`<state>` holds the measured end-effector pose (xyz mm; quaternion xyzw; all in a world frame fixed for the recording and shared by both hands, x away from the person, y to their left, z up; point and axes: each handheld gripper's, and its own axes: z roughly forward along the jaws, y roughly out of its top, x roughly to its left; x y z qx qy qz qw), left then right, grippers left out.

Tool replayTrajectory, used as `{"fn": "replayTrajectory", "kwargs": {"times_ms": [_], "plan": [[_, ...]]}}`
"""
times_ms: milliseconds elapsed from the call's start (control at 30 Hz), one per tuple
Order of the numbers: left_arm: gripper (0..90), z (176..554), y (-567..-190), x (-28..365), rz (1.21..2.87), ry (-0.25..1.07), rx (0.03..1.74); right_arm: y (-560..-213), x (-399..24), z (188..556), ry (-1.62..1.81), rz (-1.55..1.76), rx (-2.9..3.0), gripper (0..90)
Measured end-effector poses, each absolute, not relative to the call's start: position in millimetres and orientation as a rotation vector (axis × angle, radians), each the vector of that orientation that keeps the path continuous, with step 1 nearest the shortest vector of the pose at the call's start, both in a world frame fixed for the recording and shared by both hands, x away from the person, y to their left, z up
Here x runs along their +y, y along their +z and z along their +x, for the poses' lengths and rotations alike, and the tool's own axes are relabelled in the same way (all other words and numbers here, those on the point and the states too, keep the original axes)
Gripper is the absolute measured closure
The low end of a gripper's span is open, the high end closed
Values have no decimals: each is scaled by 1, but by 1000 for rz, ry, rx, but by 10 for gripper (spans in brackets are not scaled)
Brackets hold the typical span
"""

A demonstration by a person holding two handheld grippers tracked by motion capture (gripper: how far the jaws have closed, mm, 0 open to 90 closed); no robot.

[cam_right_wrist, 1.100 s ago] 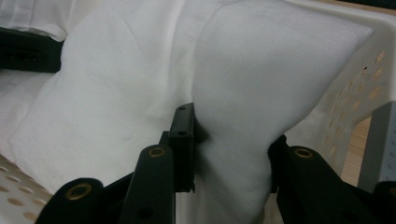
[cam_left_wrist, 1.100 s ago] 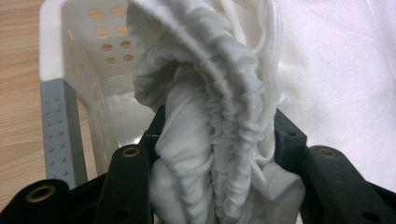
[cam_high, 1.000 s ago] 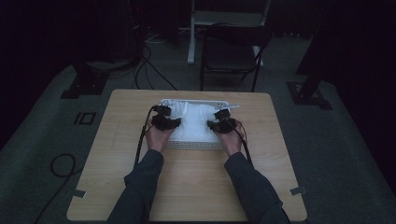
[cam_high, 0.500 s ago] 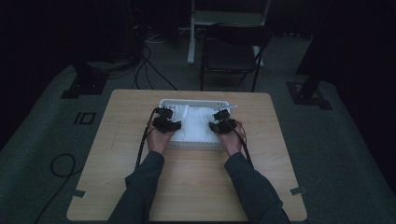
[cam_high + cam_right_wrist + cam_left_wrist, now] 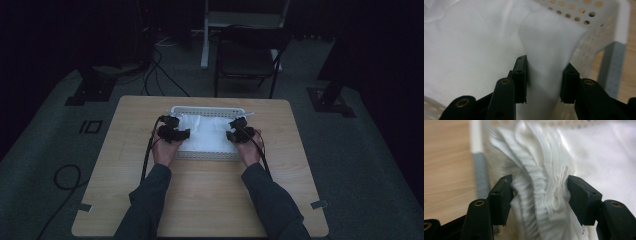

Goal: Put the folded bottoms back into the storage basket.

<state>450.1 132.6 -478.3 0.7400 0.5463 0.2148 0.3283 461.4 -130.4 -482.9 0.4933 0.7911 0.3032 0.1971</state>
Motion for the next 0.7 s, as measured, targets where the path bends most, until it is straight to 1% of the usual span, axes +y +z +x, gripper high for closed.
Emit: {"fn": "replayTrajectory", "kwargs": {"times_ms": [67,133,233,333,400,467,600,700], "plan": [[402,448,-474,135,1921,606,1434,-481,-132,461,840,1380,2203,650],[433,448,-472,136,1936,646,1433,-480,-133,461,835,1382,2200,679],[485,448,-473,137,1942,656,1427,-480,-134,462,823,1366,2210,718],[516,450,-477,135,1976,647,1424,-480,-134,461,811,1357,2207,726],[515,450,-479,134,1976,643,1425,-480,-135,461,817,1358,2199,722],[494,449,-477,135,1959,639,1426,-478,-136,459,833,1358,2185,716],[466,440,-464,141,1901,634,1395,-467,-140,452,906,1311,2152,674],[459,434,-458,145,1871,628,1382,-459,-142,447,931,1285,2132,667]]}}
